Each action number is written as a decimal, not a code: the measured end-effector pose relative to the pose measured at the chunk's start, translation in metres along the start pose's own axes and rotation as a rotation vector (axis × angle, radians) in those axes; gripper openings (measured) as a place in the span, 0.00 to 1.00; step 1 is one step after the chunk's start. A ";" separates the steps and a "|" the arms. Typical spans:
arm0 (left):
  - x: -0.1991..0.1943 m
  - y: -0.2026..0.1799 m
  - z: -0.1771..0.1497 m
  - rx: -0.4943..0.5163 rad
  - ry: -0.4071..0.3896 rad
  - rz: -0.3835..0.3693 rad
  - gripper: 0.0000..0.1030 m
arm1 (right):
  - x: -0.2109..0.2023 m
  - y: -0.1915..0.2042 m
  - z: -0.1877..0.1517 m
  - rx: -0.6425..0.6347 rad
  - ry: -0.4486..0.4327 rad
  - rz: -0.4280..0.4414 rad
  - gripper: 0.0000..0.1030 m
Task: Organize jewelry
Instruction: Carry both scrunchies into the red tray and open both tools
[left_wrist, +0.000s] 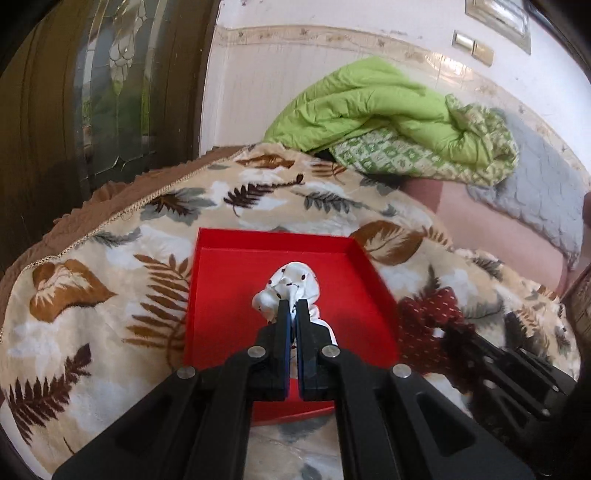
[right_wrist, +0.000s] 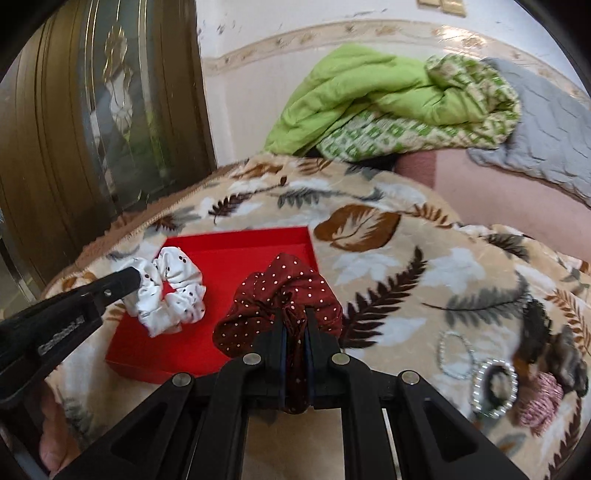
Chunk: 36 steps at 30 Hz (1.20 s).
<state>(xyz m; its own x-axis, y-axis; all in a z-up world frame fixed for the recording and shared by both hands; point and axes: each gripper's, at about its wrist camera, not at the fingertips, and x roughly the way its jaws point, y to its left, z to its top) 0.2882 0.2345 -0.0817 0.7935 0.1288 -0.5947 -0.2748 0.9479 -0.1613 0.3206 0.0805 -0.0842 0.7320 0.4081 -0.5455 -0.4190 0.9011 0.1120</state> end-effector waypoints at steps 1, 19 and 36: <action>0.006 0.003 -0.001 -0.006 0.016 -0.004 0.02 | 0.009 0.001 -0.001 0.000 0.014 0.003 0.08; 0.059 0.025 -0.010 -0.005 0.159 0.106 0.02 | 0.074 0.011 0.002 -0.011 0.145 0.005 0.08; 0.070 0.039 -0.015 -0.053 0.224 0.158 0.35 | 0.087 0.009 -0.004 0.007 0.188 -0.039 0.48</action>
<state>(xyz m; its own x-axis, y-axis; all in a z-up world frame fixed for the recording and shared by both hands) 0.3249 0.2760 -0.1410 0.6005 0.2005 -0.7741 -0.4182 0.9038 -0.0903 0.3784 0.1237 -0.1335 0.6342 0.3393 -0.6947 -0.3882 0.9168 0.0934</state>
